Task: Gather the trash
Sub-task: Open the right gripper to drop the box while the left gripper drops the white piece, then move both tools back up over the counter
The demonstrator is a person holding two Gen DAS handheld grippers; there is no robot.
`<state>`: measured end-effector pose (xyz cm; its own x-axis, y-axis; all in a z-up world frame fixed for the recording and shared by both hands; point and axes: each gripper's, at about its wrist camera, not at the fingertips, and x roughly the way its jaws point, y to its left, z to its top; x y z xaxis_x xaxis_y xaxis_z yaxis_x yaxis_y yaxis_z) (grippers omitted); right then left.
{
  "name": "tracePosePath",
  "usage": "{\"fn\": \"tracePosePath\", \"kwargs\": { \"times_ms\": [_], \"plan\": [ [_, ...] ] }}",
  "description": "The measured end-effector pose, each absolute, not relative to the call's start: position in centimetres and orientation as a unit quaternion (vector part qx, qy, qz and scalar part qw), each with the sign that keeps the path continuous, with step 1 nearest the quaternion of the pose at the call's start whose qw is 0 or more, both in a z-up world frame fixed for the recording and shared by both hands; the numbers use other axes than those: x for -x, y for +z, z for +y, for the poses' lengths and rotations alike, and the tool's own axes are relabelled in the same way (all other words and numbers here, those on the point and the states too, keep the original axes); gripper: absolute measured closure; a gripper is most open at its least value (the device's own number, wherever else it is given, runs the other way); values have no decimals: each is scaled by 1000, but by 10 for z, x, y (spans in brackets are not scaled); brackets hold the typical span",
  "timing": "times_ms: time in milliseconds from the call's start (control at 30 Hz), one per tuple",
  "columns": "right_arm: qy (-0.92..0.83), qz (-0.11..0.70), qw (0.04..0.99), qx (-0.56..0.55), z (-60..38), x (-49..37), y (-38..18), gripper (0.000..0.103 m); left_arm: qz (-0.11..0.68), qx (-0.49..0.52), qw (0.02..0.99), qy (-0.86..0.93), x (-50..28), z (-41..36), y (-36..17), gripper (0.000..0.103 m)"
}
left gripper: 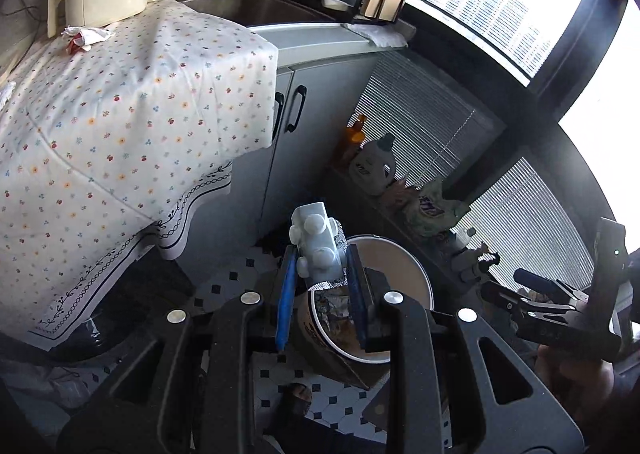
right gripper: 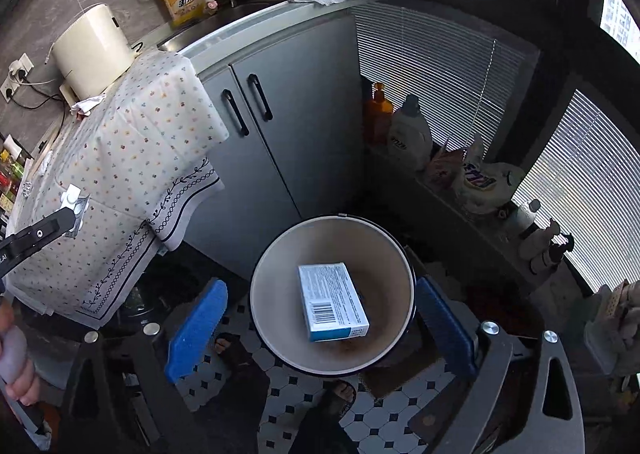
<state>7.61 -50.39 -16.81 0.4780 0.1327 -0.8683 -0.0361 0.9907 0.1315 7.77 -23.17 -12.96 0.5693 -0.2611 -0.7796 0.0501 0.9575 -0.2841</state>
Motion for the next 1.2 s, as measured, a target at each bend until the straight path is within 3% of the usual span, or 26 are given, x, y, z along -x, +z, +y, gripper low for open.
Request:
{"fn": "tracePosePath", "kwargs": {
  "times_ms": [667, 700, 733, 800, 933, 1200],
  "plan": [
    [-63, 470, 873, -113, -604, -30, -134, 8, 486, 60, 841, -230, -111, -354, -140, 77],
    [-67, 469, 873, -116, -608, -28, -134, 8, 489, 57, 836, -242, -112, -361, -141, 66],
    [-72, 468, 873, -118, -611, -26, -134, 8, 489, 53, 835, -248, -114, -367, -140, 46],
    [-79, 468, 871, -123, -617, -24, -134, 8, 480, 53, 839, -250, -115, -372, -137, 33],
    [-82, 470, 870, -127, -621, -27, -136, 8, 479, 58, 841, -244, -122, -370, -135, 24],
    [-46, 472, 872, -120, -597, -53, -138, 8, 471, 69, 858, -193, -126, -326, -127, 15]
  ]
}}
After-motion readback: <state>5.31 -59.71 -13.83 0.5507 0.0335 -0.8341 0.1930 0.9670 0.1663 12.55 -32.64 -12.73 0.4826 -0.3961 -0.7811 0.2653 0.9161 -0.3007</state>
